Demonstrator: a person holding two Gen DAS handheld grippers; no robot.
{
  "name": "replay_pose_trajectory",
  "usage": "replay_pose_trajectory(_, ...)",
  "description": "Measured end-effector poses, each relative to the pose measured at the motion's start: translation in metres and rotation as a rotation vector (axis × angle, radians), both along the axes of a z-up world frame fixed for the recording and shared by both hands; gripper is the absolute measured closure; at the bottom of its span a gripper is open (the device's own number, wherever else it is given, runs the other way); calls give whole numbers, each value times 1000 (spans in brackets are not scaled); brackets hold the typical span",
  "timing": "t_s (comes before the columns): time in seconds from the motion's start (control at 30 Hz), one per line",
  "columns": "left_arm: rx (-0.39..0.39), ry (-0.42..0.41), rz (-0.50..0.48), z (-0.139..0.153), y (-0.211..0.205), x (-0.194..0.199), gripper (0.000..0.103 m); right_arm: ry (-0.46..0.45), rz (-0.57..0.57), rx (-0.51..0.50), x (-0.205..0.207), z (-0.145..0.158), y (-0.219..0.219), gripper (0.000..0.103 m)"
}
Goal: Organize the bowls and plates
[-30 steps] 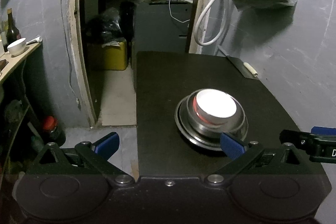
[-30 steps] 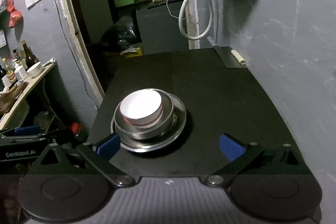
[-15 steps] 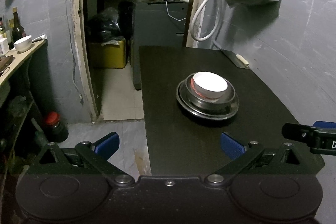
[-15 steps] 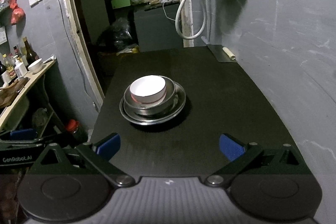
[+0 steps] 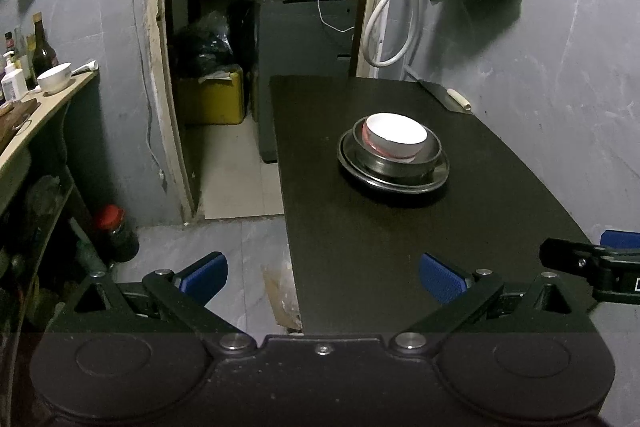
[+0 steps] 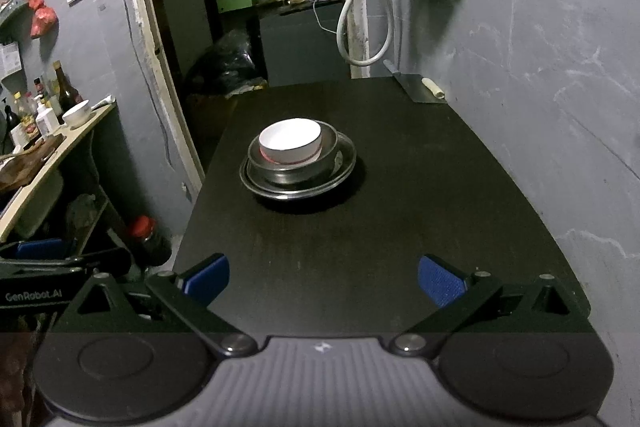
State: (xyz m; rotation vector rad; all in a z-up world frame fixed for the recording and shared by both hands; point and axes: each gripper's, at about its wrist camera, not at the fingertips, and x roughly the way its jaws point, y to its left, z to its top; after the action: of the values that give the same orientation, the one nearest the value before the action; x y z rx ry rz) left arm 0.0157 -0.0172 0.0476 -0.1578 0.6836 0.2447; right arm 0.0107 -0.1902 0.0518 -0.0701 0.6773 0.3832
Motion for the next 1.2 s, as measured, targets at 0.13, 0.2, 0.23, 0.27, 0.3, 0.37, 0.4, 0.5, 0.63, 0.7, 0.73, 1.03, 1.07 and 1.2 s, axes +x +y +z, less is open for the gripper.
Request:
replay_pose_trajectory(0.13,6,4,-4,-1,-2,-4,1,7,-5,0,-7,-4,-4,0)
replay_pose_trajectory(0.2,9,3,-7,-1,-2,-4,1,11,-6,-1,-9,-6,-5,0)
replay_pose_trajectory(0.23,11,4,-8,-2,-3,-4,1,11,-8,-1,-10,-7,-5,0)
replay_pose_trajectory(0.27,11,6,-7,-2,-2,-4,1,11,-9,-1,-11,-8,-6,0)
replay_pose_trajectory(0.3,11,8,-6,-3,-2,-3,1,12,-12,0,-11,-8,-7,0)
replay_pose_trajectory(0.37,10,10,-4,-4,-2,-4,1,11,-17,1,-12,-9,-8,0)
replay_pose_trajectory(0.4,9,12,-3,-5,-2,-4,1,10,-18,0,-13,-9,-8,0)
replay_pose_trajectory(0.5,3,17,-4,-6,-1,-3,1,10,-23,-4,-13,-10,-9,0)
replay_pose_trajectory(0.63,3,16,-12,-7,-1,0,1,9,-27,-6,-12,-11,-8,0)
replay_pose_trajectory(0.7,0,17,-16,-10,-1,-1,1,9,-29,-8,-13,-11,-8,0)
replay_pose_trajectory(0.73,-1,18,-17,-10,0,-1,1,10,-31,-9,-13,-12,-7,0)
replay_pose_trajectory(1.03,-6,22,-18,-13,2,0,1,17,-31,-17,-11,-13,-5,0)
replay_pose_trajectory(1.07,-7,24,-19,-13,3,1,1,19,-30,-18,-9,-13,-6,0)
replay_pose_trajectory(1.2,-6,25,-18,-13,3,1,1,21,-29,-19,-7,-13,-5,0)
